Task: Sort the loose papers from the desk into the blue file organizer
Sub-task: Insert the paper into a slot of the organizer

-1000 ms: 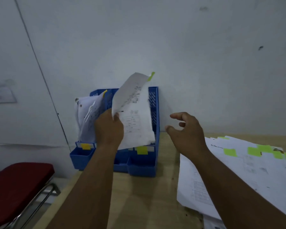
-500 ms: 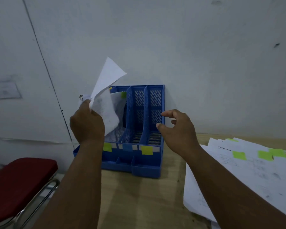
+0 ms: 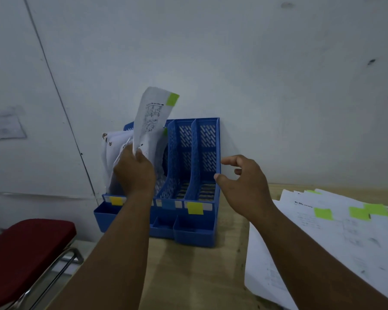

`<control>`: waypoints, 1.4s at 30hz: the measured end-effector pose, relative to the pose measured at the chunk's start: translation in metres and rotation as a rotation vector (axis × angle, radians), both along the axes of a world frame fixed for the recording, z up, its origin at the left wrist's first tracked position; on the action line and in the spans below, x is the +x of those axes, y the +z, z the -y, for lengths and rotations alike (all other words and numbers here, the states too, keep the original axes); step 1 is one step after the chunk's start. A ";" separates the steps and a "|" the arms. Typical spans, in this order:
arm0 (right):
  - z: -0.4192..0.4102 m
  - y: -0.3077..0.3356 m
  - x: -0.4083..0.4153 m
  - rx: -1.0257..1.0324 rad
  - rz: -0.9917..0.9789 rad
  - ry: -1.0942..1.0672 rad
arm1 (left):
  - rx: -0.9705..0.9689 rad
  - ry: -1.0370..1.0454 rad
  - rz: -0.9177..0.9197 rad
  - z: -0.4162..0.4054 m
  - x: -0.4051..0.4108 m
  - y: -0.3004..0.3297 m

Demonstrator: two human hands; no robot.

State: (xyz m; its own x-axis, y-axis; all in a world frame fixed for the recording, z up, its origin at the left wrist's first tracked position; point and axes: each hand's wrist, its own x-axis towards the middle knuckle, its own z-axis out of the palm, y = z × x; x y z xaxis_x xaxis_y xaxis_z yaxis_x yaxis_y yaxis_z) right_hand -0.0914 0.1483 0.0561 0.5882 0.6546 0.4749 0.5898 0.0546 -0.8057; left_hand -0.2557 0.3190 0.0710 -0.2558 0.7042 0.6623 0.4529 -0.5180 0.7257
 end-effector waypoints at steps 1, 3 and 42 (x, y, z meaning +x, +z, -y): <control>0.000 -0.001 0.001 -0.003 0.000 -0.001 | -0.017 -0.014 0.020 -0.006 0.002 0.000; 0.000 -0.002 0.005 -0.009 0.001 -0.004 | -0.058 -0.046 0.056 -0.014 0.005 0.002; 0.059 -0.036 0.021 -0.139 -0.075 -0.075 | 0.321 -0.193 -0.056 0.089 0.051 -0.046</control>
